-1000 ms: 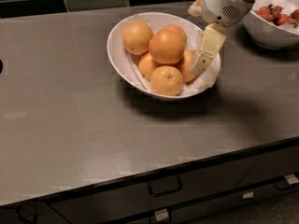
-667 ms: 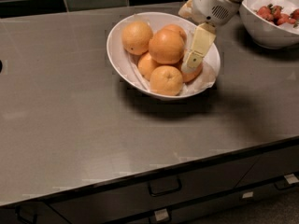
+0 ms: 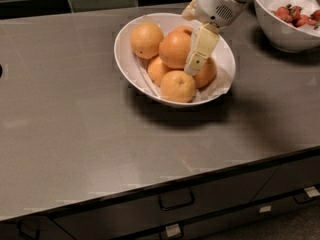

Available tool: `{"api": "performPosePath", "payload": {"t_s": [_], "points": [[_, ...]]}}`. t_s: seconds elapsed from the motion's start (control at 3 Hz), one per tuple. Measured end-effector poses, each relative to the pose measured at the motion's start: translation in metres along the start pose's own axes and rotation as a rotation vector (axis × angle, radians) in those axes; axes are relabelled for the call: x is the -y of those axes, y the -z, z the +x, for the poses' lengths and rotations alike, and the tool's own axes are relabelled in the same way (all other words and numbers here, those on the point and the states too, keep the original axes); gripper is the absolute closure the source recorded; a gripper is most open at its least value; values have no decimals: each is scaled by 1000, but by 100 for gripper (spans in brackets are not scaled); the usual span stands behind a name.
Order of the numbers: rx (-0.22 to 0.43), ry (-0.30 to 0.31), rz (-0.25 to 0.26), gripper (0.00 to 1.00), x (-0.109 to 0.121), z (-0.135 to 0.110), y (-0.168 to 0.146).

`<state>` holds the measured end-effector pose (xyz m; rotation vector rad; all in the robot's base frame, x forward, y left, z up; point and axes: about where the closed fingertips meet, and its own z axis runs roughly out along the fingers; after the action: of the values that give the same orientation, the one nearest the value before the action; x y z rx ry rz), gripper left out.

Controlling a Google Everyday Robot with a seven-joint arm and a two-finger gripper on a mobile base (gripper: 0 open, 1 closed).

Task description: Pick orange from white bowl

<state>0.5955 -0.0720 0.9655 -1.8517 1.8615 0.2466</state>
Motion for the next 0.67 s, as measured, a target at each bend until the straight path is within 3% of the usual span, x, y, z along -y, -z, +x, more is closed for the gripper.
{"api": "performPosePath", "payload": {"t_s": [0.33,0.67], "points": [[0,0,0,8,0,0,0],[-11,-61,44,10,2,6,-3]]}}
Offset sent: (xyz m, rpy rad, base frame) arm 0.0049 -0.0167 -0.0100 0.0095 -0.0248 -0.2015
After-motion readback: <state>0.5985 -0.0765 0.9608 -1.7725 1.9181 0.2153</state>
